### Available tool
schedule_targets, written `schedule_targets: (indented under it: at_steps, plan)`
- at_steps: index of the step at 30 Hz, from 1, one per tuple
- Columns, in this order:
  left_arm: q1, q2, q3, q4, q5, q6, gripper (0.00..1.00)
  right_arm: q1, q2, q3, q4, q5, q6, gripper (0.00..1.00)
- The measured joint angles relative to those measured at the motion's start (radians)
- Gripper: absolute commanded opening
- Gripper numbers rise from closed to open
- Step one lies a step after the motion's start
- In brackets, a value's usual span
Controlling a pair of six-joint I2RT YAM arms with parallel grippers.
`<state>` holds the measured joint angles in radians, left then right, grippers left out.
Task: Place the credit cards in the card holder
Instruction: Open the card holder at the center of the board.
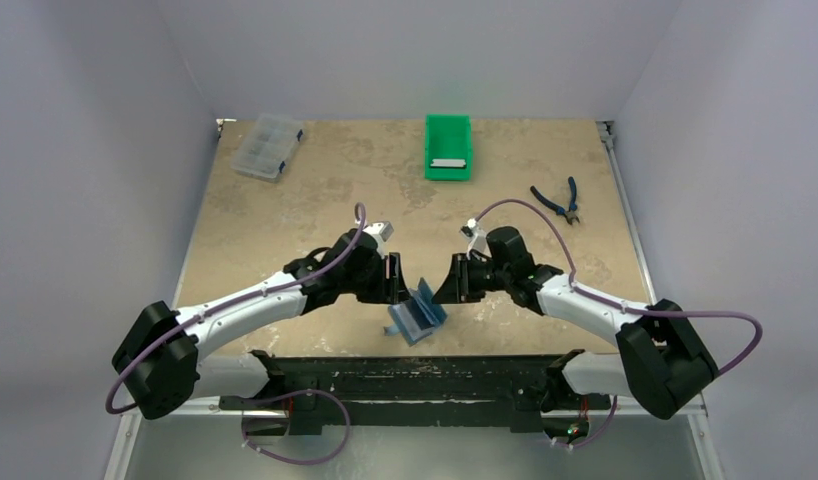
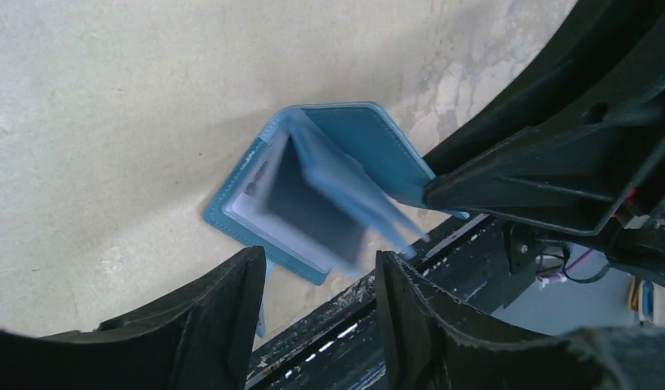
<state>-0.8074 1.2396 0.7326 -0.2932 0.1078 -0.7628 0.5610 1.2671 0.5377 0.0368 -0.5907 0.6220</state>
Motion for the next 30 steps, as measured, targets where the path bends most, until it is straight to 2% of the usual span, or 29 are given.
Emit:
schedule_targets:
  at_steps: [3,6,9,13,16,18,24,30]
  plan:
    - [0.000,0.001,-0.002,0.016,0.047,-0.012,0.52,0.014,0.004,0.000,-0.003,0.014,-0.001,0.43]
    - [0.000,0.015,-0.015,0.077,0.093,-0.032,0.45,0.030,0.018,0.002,-0.013,0.029,-0.004,0.48]
    - [0.000,0.053,-0.034,0.137,0.127,-0.047,0.45,0.044,0.024,0.002,-0.026,0.043,-0.006,0.54]
    - [0.000,0.084,-0.055,0.155,0.136,-0.057,0.53,0.085,0.029,0.025,-0.063,0.089,-0.026,0.81]
    - [0.000,0.055,-0.064,0.135,0.097,-0.057,0.57,0.183,0.027,0.065,-0.106,0.186,-0.050,0.93]
    - [0.000,0.013,-0.073,0.112,0.057,-0.060,0.57,0.243,0.021,0.084,-0.126,0.260,-0.065,0.95]
    - [0.000,-0.097,-0.146,0.077,-0.037,-0.111,0.40,0.411,0.039,0.151,-0.217,0.561,-0.114,0.99]
    - [0.000,-0.091,-0.253,0.072,-0.043,-0.159,0.40,0.513,0.171,0.236,-0.264,0.736,-0.146,0.99]
